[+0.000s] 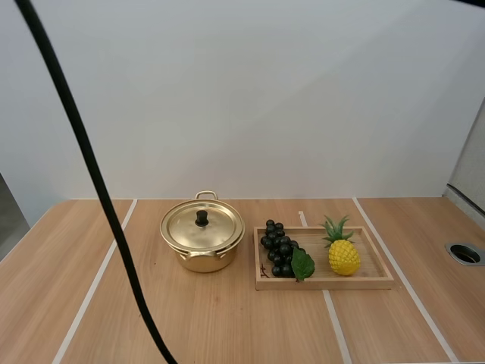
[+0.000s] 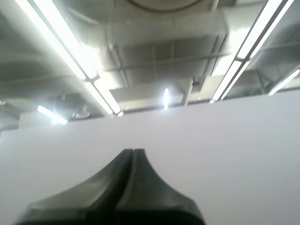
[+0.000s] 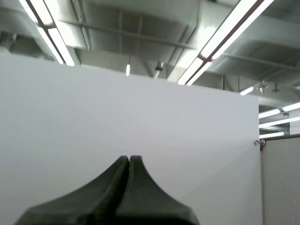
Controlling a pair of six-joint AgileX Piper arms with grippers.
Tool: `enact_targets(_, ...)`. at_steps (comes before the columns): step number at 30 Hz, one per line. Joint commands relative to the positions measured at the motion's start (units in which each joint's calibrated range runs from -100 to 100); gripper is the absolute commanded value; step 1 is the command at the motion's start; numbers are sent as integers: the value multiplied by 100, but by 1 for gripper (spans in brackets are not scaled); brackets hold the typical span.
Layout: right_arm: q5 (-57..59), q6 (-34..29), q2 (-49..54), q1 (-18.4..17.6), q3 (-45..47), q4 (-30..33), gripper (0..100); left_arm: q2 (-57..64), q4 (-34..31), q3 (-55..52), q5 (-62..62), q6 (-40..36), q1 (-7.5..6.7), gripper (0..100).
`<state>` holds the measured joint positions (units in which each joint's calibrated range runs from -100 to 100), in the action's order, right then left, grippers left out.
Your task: Open the pot, put the pineapple inside, and close it
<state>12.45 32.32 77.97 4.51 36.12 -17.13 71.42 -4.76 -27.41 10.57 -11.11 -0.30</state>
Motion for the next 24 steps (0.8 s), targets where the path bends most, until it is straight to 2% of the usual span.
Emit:
enact_targets(1,1659,13,-680,150,-876,15,0,-561,75,821,1561,-66,2,0)
enact_targets(8,4322,13,-1932,344,-2366,240,0,-1632,169,2032,3578,82,2,0)
enact_targets(12,5560,3,-2541,364,-2828,795,0,-2164,847,2203,4545,878,2,0)
enact_targets(15,6148,-265,-2912,364,-2927,1123,0,-2546,1551,2203,5401,1787,2,0)
enact_targets(18,6592,-303,-3207,364,-2927,1186,0,-2953,1974,2203,6243,2413,2,0)
enact_targets(24,8084,-303,-4091,364,-2927,1186,0,-3745,2079,2203,7187,2544,2,0)
